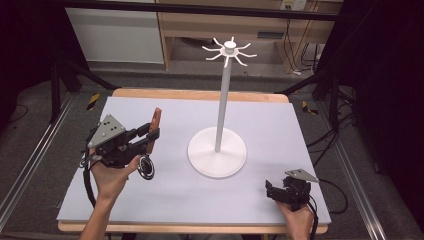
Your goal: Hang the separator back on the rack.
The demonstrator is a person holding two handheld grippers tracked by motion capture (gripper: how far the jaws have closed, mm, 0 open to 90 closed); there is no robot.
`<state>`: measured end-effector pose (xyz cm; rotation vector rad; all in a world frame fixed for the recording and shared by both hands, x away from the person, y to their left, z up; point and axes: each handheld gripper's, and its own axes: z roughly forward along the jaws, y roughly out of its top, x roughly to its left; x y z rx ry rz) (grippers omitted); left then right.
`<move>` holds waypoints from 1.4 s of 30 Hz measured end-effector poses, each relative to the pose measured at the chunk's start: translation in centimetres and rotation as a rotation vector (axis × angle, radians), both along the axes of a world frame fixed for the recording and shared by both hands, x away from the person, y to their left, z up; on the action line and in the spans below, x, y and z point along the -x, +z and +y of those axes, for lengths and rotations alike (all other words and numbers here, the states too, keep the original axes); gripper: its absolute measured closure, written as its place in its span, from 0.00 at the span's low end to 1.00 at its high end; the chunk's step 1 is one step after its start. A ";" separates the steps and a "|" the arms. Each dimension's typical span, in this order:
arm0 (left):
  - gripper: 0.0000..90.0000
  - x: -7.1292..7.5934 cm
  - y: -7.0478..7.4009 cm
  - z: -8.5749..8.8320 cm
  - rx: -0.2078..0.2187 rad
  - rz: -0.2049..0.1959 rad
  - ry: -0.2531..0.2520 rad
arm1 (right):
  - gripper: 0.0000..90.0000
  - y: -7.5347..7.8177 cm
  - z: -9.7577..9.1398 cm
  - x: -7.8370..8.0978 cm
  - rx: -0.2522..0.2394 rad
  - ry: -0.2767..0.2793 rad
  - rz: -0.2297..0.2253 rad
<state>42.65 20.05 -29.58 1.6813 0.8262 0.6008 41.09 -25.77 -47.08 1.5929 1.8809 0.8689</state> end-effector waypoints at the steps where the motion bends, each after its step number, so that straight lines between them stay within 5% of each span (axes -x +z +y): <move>1: 0.75 0.1 0.3 -0.1 0.002 -0.008 -0.003 | 0.12 0.0 0.0 0.0 -0.002 0.002 -0.002; 24: 0.75 -0.6 5.4 -2.3 0.039 -0.085 -0.037 | 0.12 0.0 0.1 -0.2 0.018 0.008 -0.004; 42: 0.75 -1.3 8.1 -4.0 0.071 -0.121 -0.069 | 0.12 0.0 0.0 -0.2 0.020 0.007 -0.008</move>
